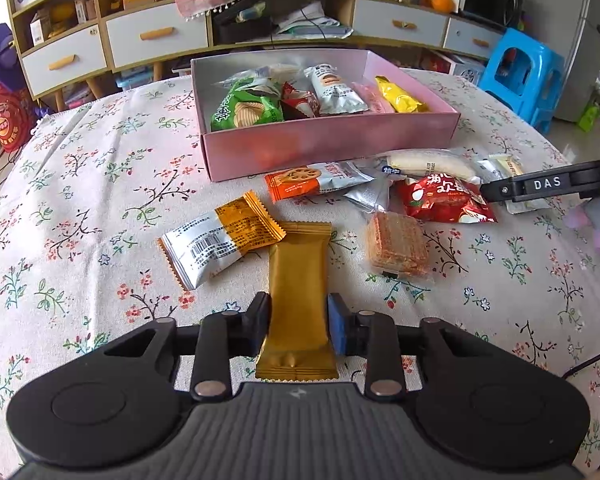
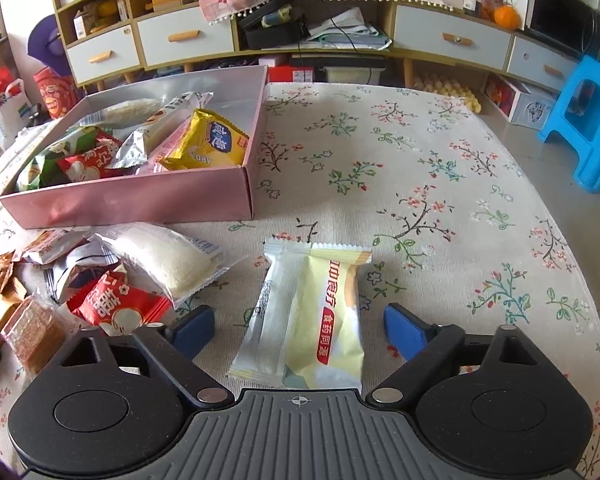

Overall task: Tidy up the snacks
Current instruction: 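Grasp the gold bar with the left tool while the right tool grasps the cream cake pack, then lower the gold bar and cake pack into the pink box and open both tools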

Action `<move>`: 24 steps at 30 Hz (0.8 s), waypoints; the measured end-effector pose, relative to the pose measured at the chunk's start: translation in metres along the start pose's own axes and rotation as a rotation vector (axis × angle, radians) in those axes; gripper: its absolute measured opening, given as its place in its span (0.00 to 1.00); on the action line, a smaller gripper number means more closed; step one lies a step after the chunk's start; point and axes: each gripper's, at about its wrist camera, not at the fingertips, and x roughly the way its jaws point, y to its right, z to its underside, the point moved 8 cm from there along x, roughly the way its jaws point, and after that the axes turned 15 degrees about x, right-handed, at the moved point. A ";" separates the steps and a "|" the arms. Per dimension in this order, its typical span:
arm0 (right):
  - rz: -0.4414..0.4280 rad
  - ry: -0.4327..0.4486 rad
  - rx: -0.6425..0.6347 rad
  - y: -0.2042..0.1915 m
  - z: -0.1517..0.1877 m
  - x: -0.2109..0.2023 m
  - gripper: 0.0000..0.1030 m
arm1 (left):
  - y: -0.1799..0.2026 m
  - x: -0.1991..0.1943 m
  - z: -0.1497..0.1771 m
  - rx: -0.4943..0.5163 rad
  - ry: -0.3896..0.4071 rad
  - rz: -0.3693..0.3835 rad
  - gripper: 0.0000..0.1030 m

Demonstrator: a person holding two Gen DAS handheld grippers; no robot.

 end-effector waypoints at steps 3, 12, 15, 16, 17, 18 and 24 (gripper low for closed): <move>0.004 0.009 -0.008 -0.001 -0.002 0.000 0.71 | 0.001 0.001 0.000 0.005 0.004 -0.005 0.32; 0.004 -0.013 0.041 0.001 -0.005 -0.006 0.50 | -0.004 0.004 -0.003 0.002 -0.032 -0.014 0.28; 0.011 -0.043 0.086 0.003 -0.007 -0.009 0.50 | -0.006 0.004 -0.005 -0.028 -0.045 -0.003 0.25; 0.010 -0.051 0.102 0.003 -0.008 -0.011 0.50 | -0.007 0.004 -0.006 -0.036 -0.048 0.003 0.25; 0.007 -0.057 0.118 0.004 -0.009 -0.012 0.50 | -0.007 0.003 -0.006 -0.049 -0.049 0.016 0.25; 0.002 -0.060 0.133 0.004 -0.010 -0.014 0.50 | -0.006 0.002 -0.007 -0.063 -0.049 0.033 0.25; -0.048 -0.063 0.213 0.001 -0.022 -0.026 0.50 | -0.005 -0.013 -0.018 -0.105 -0.004 0.087 0.25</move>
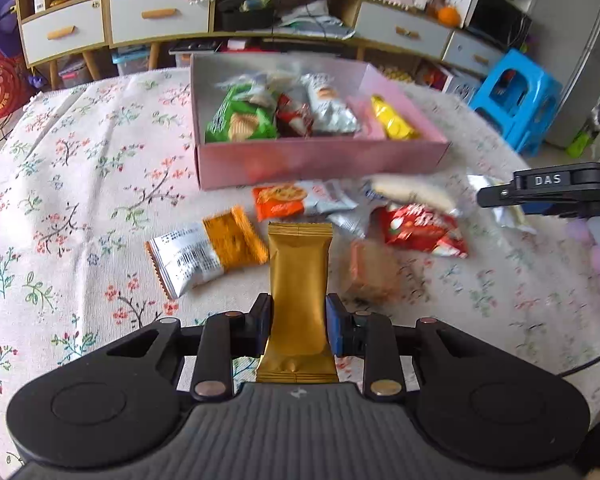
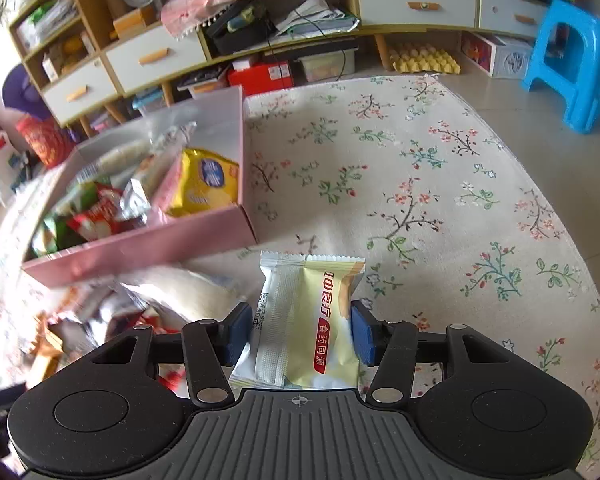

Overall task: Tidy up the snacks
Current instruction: 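Lower the gold bar and cake pack into the pink box and open both tools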

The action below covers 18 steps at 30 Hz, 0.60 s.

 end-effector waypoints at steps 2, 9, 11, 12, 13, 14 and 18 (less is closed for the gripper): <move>-0.020 0.001 0.017 -0.004 -0.003 -0.004 0.50 | 0.000 -0.006 -0.005 -0.011 0.018 0.008 0.25; -0.076 0.003 0.089 -0.017 -0.018 -0.014 0.50 | -0.003 -0.019 -0.029 -0.047 0.077 0.013 0.25; -0.093 0.006 0.109 -0.023 -0.022 -0.016 0.50 | -0.006 -0.017 -0.040 -0.055 0.090 0.003 0.25; -0.099 0.008 0.116 -0.026 -0.025 -0.016 0.50 | -0.007 -0.015 -0.046 -0.063 0.093 0.001 0.25; -0.102 0.009 0.124 -0.030 -0.028 -0.016 0.50 | -0.009 -0.012 -0.052 -0.073 0.094 0.007 0.25; -0.107 0.009 0.137 -0.034 -0.032 -0.015 0.50 | -0.011 -0.010 -0.060 -0.079 0.099 0.015 0.25; -0.147 0.001 0.164 -0.056 -0.044 -0.008 0.50 | -0.019 0.005 -0.091 -0.073 0.110 0.018 0.25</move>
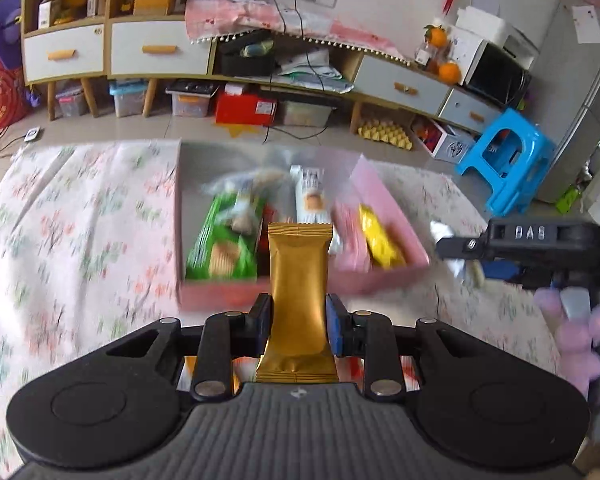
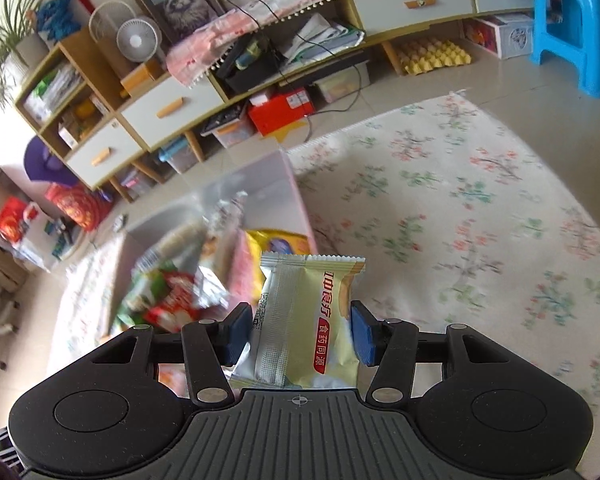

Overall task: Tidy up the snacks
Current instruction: 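Lower the gold bar and cake pack into the pink box and open both tools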

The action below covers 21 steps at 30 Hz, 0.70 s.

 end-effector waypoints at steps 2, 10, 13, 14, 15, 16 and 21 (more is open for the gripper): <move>0.001 0.001 -0.011 -0.010 -0.004 0.008 0.50 | -0.002 0.014 -0.012 -0.003 -0.011 0.013 0.25; -0.026 0.004 -0.043 -0.033 -0.022 0.041 0.50 | -0.003 0.062 -0.035 0.035 -0.055 0.013 0.25; -0.032 -0.003 -0.041 -0.034 -0.027 0.056 0.50 | -0.009 0.078 -0.037 0.031 -0.085 0.003 0.25; -0.037 -0.007 -0.038 -0.034 -0.029 0.060 0.50 | -0.011 0.082 -0.037 0.027 -0.093 0.001 0.25; -0.042 -0.011 -0.038 -0.035 -0.031 0.064 0.50 | -0.013 0.085 -0.037 0.025 -0.099 0.002 0.25; -0.049 -0.012 -0.038 -0.034 -0.032 0.067 0.50 | -0.014 0.088 -0.037 0.028 -0.106 0.001 0.25; -0.056 -0.018 -0.072 -0.038 -0.036 0.081 0.50 | -0.021 0.097 -0.039 0.047 -0.128 -0.032 0.25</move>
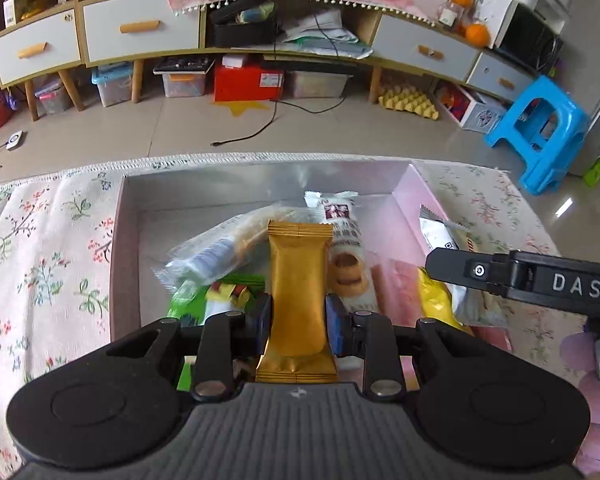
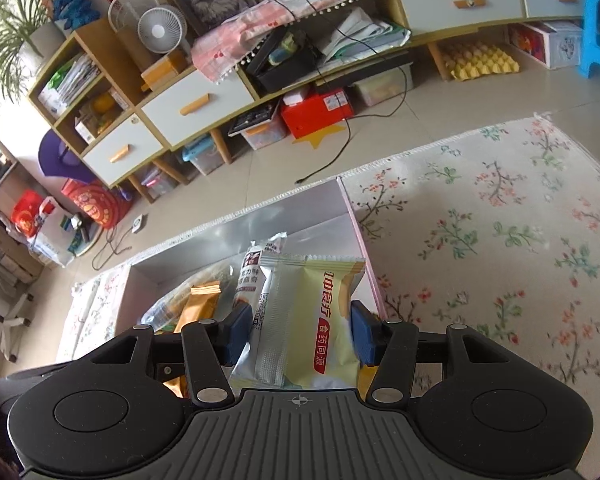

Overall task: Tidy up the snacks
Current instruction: 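Lower the gold bar and cake pack into the pink box and open both tools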

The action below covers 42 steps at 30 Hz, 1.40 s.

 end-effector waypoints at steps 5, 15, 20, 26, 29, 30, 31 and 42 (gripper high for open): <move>-0.011 -0.006 0.002 -0.001 -0.003 0.012 0.50 | -0.007 0.004 -0.005 -0.011 0.003 -0.006 0.25; -0.046 -0.007 0.054 0.005 -0.011 0.021 0.50 | -0.016 0.017 -0.014 -0.028 0.016 -0.035 0.25; -0.066 -0.010 0.076 0.008 -0.014 0.026 0.50 | -0.021 0.026 -0.014 -0.040 0.005 -0.065 0.25; -0.075 0.004 0.051 0.006 -0.015 0.029 0.50 | -0.021 0.027 -0.016 -0.029 0.021 -0.075 0.25; -0.077 0.012 0.037 0.005 -0.015 0.030 0.50 | -0.022 0.026 -0.015 -0.031 0.032 -0.066 0.25; -0.080 0.013 0.039 0.005 -0.015 0.030 0.50 | -0.022 0.025 -0.015 -0.031 0.038 -0.064 0.25; -0.082 0.013 0.042 0.005 -0.015 0.030 0.51 | -0.022 0.025 -0.014 -0.031 0.047 -0.061 0.25; -0.094 0.018 0.039 0.003 -0.016 0.027 0.55 | -0.020 0.019 -0.013 -0.023 0.100 -0.027 0.29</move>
